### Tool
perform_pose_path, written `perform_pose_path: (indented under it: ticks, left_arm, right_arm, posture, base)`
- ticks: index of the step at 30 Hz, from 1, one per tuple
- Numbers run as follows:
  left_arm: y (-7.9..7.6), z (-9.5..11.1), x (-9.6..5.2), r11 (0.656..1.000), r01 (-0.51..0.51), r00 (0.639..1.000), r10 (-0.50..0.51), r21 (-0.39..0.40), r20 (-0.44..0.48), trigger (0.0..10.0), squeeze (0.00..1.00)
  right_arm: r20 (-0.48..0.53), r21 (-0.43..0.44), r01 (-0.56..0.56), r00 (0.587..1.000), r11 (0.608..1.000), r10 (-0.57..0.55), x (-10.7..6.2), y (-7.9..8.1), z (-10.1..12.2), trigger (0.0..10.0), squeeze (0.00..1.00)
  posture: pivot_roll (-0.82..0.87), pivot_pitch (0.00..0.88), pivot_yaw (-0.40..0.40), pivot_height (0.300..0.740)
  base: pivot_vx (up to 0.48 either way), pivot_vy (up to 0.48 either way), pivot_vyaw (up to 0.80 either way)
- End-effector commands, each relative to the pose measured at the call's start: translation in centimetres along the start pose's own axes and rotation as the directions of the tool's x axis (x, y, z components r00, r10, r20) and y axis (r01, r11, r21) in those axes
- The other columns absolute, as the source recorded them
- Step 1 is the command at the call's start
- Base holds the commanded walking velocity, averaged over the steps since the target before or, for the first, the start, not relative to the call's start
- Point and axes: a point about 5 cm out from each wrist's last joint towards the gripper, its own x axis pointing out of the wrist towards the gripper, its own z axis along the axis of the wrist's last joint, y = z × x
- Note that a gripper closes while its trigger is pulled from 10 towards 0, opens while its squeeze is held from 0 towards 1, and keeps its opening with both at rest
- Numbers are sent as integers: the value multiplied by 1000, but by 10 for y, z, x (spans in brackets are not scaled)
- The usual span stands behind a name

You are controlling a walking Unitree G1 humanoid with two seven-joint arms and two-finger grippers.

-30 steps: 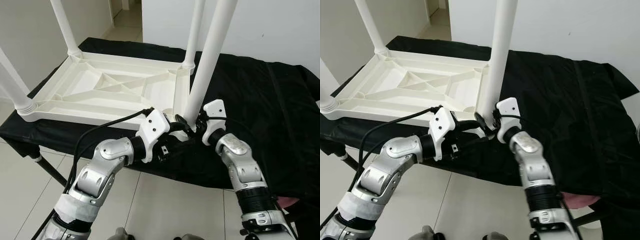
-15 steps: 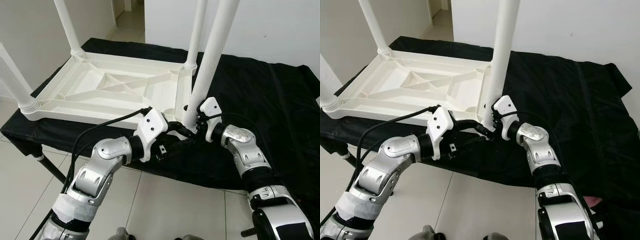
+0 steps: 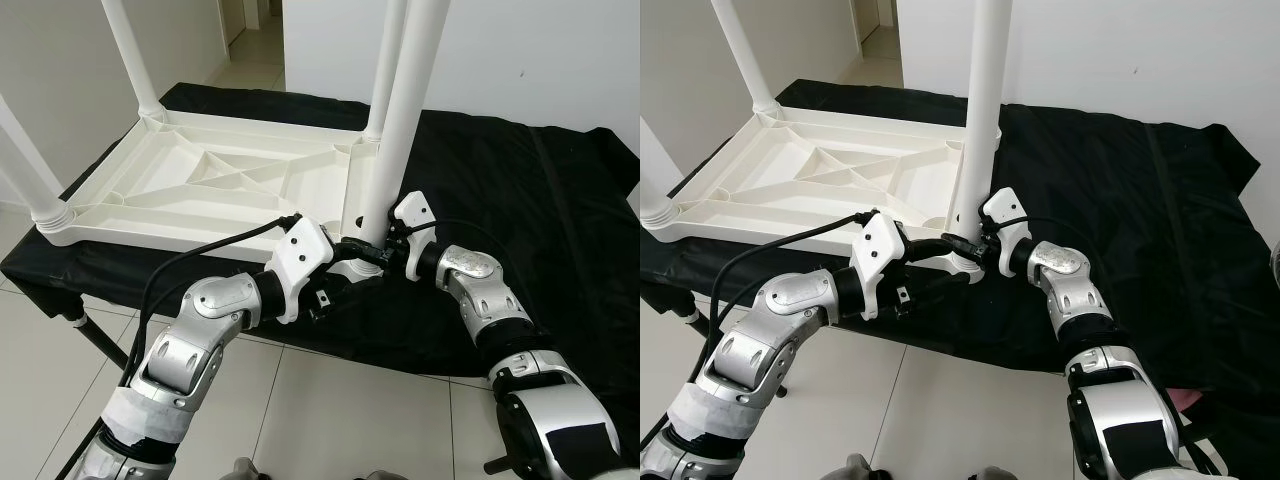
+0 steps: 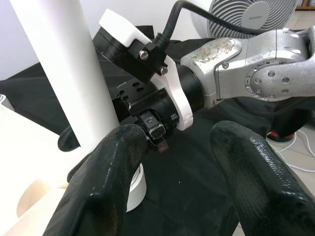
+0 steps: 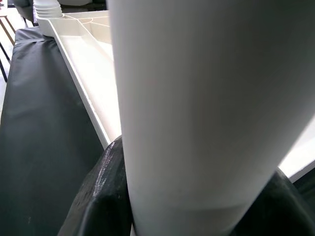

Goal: Building children table

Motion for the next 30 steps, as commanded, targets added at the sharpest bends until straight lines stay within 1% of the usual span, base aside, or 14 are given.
perform_pose_path:
  ticks: [1, 4, 5, 9, 10, 12, 13, 17, 20, 22, 26, 27, 29, 30]
  left_arm:
    - [1, 0, -2, 999, -40, 999, 40, 1, -5, 10000, 0]
    - [0, -1, -2, 999, -39, 999, 39, 0, -5, 10000, 0]
    - [0, -1, -2, 999, -38, 999, 38, -1, -5, 10000, 0]
    - [-1, -1, -1, 999, -37, 999, 37, -2, -4, 10000, 0]
    - [-1, -1, -2, 999, -37, 999, 37, -5, -3, 10000, 0]
    - [-1, -1, -2, 999, -37, 999, 37, -5, -3, 10000, 0]
    - [-2, -1, -1, 999, -37, 999, 37, -6, -3, 10000, 0]
    - [-3, -2, -1, 999, -36, 999, 36, -10, -3, 10000, 0]
    - [-5, -2, 0, 999, -30, 1000, 30, -20, -2, 10000, 0]
    - [-5, -3, 1, 999, -27, 1000, 27, -22, -2, 10000, 0]
    - [-5, -3, 1, 999, -26, 1000, 26, -22, -3, 10000, 0]
    - [-5, -4, 1, 999, -24, 1000, 24, -22, -6, 10000, 0]
    - [-5, -4, 1, 999, -24, 1000, 24, -22, -6, 10000, 0]
    - [-4, -4, 1, 999, -24, 1000, 24, -22, -7, 10000, 0]
  right_arm:
    - [-35, 19, -93, 995, 995, 94, 4, 15, -12, 0, 0]
    - [-29, 12, -84, 996, 996, 84, 3, 15, -12, 0, 0]
    - [-14, 14, -61, 998, 998, 61, 3, 14, -11, 10000, 0]
    - [6, 18, 3, 1000, 1000, -3, 2, 11, -8, 10000, 0]
    - [11, 18, 77, 997, 997, -78, 1, 7, -7, 10000, 0]
    - [11, 18, 77, 997, 997, -78, 1, 7, -7, 10000, 0]
    - [17, 24, 148, 989, 989, -148, 1, 4, -6, 10000, 0]
    - [41, 44, 226, 973, 973, -227, 0, 4, -2, 10000, 0]
    - [46, 146, 439, 892, 886, -450, 0, 10, 3, 10000, 0]
    - [24, 188, 511, 851, 838, -524, 1, 14, 3, 10000, 0]
    - [23, 200, 547, 827, 813, -562, 1, 20, 2, 10000, 0]
    - [13, 212, 666, 730, 716, -683, -1, 36, 1, 10000, 0]
    - [13, 212, 666, 730, 716, -683, -1, 36, 1, 10000, 0]
    - [4, 219, 706, 689, 673, -724, -3, 42, 0, 10000, 0]
  posture:
    - [-55, 13, 27, 740]
    - [-58, 13, 27, 740]
    - [-60, 17, 26, 740]
    - [-64, 23, 22, 740]
    - [-66, 26, 23, 740]
    - [-66, 26, 23, 740]
    - [-67, 29, 20, 740]
    - [-75, 39, 19, 740]
    - [-92, 46, 24, 740]
    - [-92, 46, 24, 740]
    - [-97, 47, 26, 740]
    - [-97, 48, 25, 740]
    - [-97, 48, 25, 740]
    - [-97, 48, 25, 740]
  base:
    - [0, 0, 0]
    - [0, 0, 0]
    - [0, 0, 0]
    - [0, 0, 0]
    - [0, 0, 0]
    - [0, 0, 0]
    - [0, 0, 0]
    - [0, 0, 0]
    - [0, 0, 0]
    - [0, 0, 0]
    - [0, 0, 0]
    - [0, 0, 0]
    - [0, 0, 0]
    - [0, 0, 0]
